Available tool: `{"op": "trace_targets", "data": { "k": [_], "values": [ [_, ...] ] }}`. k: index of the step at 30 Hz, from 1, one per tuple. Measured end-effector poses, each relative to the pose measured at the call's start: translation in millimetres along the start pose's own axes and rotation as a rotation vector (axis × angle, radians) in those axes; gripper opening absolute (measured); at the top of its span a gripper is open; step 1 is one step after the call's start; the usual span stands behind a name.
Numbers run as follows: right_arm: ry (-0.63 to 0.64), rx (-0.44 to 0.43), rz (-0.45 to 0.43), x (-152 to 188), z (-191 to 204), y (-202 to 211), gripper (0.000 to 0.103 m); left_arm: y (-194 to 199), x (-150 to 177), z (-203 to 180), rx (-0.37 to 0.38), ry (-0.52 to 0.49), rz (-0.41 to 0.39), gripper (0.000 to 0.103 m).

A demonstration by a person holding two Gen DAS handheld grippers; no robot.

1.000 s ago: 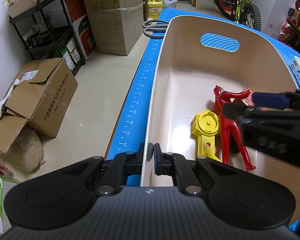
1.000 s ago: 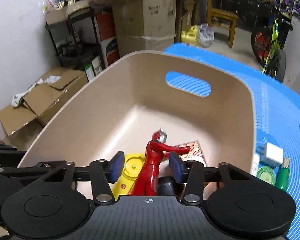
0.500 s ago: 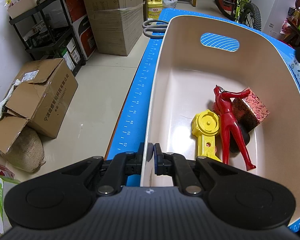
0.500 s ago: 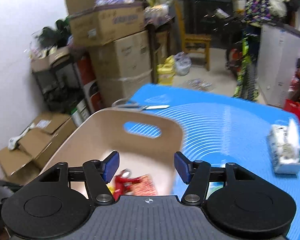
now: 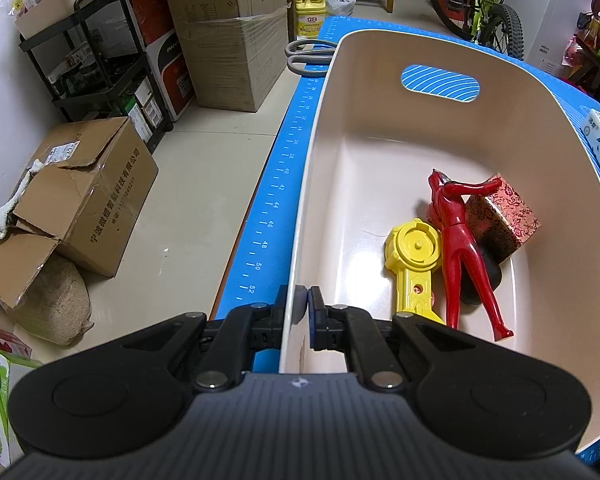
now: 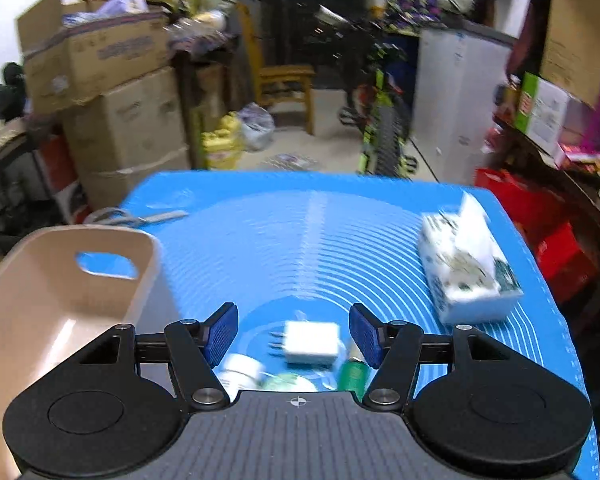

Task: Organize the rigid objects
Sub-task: 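Grasp the green bottle with the right tool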

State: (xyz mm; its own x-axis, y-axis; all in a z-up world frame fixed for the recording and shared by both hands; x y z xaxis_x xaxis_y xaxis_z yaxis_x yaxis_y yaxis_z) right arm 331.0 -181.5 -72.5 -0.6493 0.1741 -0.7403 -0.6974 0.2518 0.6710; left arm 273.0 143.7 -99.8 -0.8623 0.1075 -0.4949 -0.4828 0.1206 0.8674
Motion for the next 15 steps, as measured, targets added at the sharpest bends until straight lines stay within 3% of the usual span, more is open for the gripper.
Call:
{"op": "trace_targets", "data": {
  "k": [15],
  "values": [
    [0.005, 0.054, 0.102, 47.5, -21.0, -70.0, 0.065, -0.2, -0.3, -0.4, -0.002, -0.003, 0.000, 0.011]
  ]
}}
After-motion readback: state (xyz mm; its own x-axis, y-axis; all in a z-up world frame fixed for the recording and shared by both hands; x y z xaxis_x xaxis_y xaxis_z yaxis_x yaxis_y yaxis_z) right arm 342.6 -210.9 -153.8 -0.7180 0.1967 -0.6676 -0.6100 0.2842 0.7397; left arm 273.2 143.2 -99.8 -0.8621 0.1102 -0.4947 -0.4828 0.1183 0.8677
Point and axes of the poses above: each gripper's, at about its wrist camera, not at the fingertips, and y roughly against the way its jaws point, z to its left, x to its underside, the point moved 9 cm from there along -y, roughly the way its jaws point, and after that the axes turned 7 degrees about x, right-handed, at the moved point
